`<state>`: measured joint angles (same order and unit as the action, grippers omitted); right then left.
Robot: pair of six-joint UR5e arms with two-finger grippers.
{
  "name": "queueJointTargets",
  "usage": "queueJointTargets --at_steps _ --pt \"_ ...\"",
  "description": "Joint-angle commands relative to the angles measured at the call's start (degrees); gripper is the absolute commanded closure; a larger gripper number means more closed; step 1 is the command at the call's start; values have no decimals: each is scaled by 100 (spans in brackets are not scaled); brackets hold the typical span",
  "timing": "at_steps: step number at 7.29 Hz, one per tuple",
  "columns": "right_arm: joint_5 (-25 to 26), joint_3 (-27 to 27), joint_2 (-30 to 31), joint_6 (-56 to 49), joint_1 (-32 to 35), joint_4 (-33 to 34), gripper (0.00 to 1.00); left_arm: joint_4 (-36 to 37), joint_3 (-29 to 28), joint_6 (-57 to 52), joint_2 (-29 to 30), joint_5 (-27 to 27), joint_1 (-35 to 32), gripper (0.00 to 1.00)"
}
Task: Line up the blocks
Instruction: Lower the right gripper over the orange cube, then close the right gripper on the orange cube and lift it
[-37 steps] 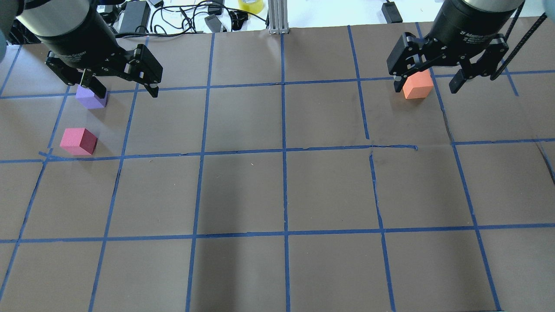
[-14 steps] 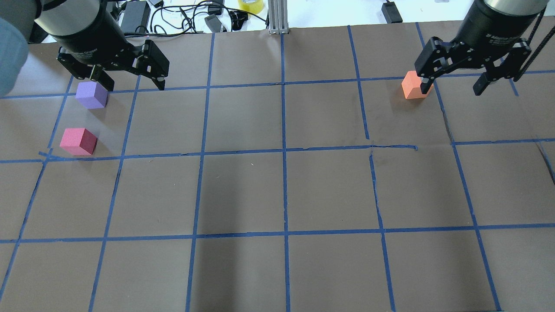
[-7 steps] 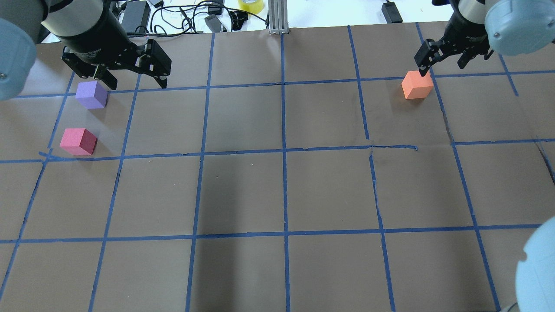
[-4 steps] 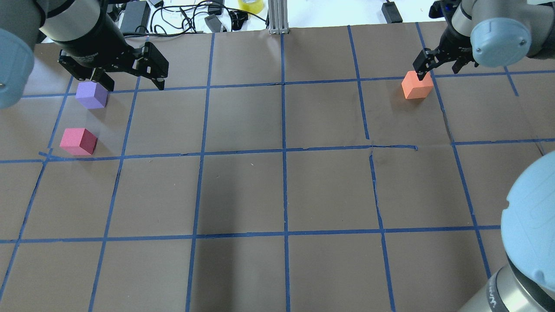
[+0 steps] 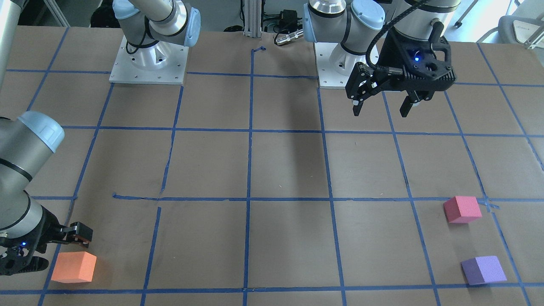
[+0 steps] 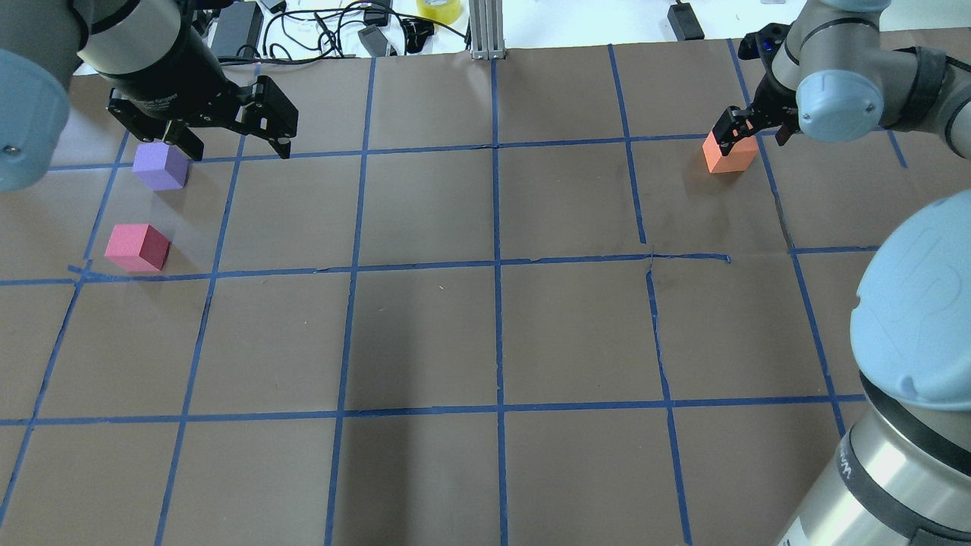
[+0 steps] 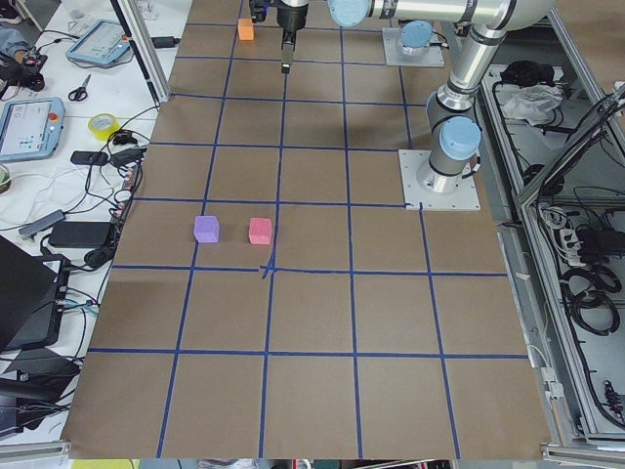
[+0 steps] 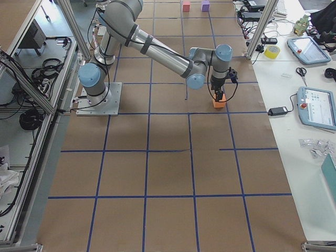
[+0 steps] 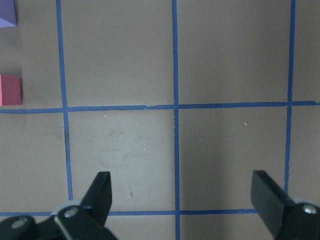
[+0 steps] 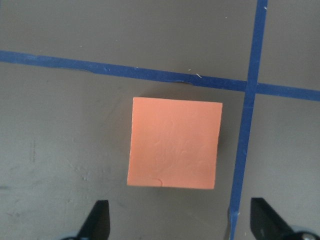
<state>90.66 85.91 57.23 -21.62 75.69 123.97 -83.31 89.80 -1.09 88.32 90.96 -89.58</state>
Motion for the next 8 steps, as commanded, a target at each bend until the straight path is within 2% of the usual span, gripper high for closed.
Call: queueJointTargets --at_steps 1,5,6,7,8 --pt "-48 -4 -211 26 -2 233 0 138 2 4 27 -8 1 0" --pt "-285 -83 -484 96 -2 548 0 157 11 -14 63 10 -25 0" --pt "-286 -83 -502 79 7 776 4 157 11 -14 37 10 -25 0" --pt "-286 -92 -528 61 -2 813 44 157 11 -14 36 1 -25 0" --pt "-286 -92 -511 70 7 805 77 149 11 -22 19 27 -25 0"
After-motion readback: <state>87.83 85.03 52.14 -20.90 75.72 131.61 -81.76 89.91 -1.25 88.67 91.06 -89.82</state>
